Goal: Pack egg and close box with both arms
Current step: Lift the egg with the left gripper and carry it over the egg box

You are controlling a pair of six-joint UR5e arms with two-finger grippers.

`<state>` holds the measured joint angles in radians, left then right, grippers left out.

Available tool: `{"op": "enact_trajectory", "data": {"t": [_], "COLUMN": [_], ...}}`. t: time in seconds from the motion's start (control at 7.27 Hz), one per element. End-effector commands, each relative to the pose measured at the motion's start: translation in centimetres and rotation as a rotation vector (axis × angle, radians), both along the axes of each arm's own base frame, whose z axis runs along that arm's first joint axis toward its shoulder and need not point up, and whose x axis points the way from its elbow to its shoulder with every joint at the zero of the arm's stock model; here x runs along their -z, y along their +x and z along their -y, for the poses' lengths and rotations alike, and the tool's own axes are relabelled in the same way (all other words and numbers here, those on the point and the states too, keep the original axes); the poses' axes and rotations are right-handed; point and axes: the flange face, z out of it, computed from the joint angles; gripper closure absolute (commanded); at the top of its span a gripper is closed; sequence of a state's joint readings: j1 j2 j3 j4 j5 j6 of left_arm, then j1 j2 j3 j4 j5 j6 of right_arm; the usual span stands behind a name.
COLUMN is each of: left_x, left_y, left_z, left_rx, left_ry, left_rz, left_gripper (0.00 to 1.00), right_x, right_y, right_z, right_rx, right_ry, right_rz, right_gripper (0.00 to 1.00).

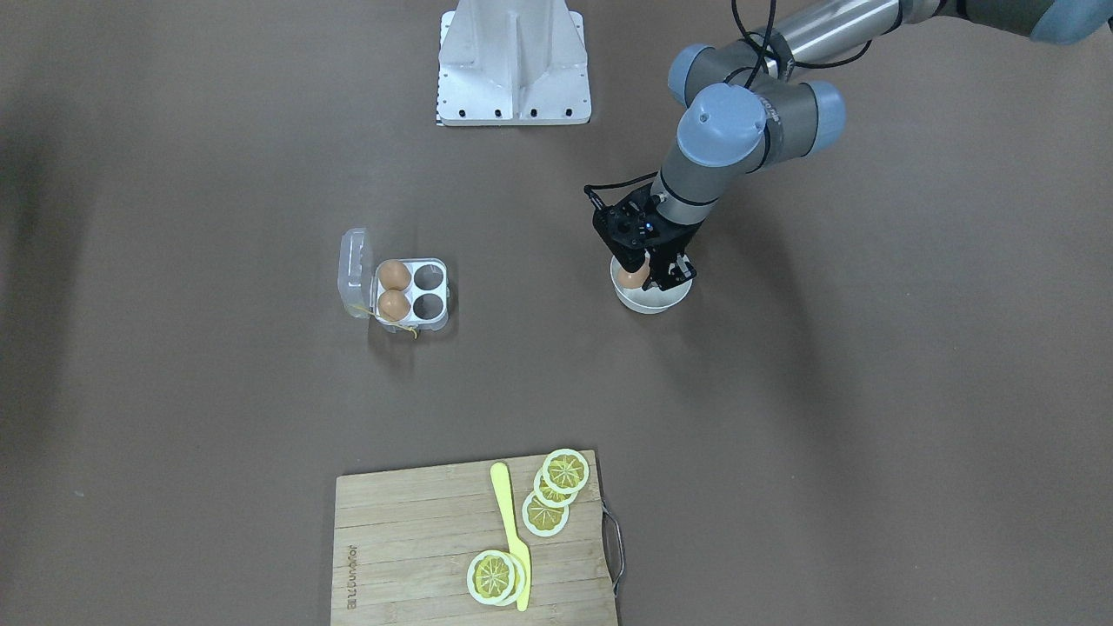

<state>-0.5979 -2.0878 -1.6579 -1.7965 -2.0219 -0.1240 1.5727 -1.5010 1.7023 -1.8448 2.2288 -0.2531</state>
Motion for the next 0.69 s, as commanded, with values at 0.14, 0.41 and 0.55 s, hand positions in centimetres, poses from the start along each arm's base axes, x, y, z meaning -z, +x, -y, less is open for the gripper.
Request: {"op": "enact_trajectory", "data": {"t": [0.14,0.41,0.55], "left_x": [2.9,7.0,9.1], "left_y": [-1.0,-1.7,-1.5], "left_z": [0.3,1.5,1.8], "left_rx": [0.002,0.008,0.017], "left_ry": [0.027,0.033,0.038], "left_rz": [-0.047,-0.107,-0.131], "left_gripper": [0.59,0.62,0.66], "right_x": [0.0,-0.2,-0.4], "right_y": [-0.2,-0.2,-0.3], "right_z": [0.0,-0.1,-0.3], "right_rx": [0.003,0.003,0.005], "right_ry": [-0.001,-0.004,-0.007], "right_rz": [0.002,0.003,0.005], "right_gripper": [0.0,0.0,0.0]}}
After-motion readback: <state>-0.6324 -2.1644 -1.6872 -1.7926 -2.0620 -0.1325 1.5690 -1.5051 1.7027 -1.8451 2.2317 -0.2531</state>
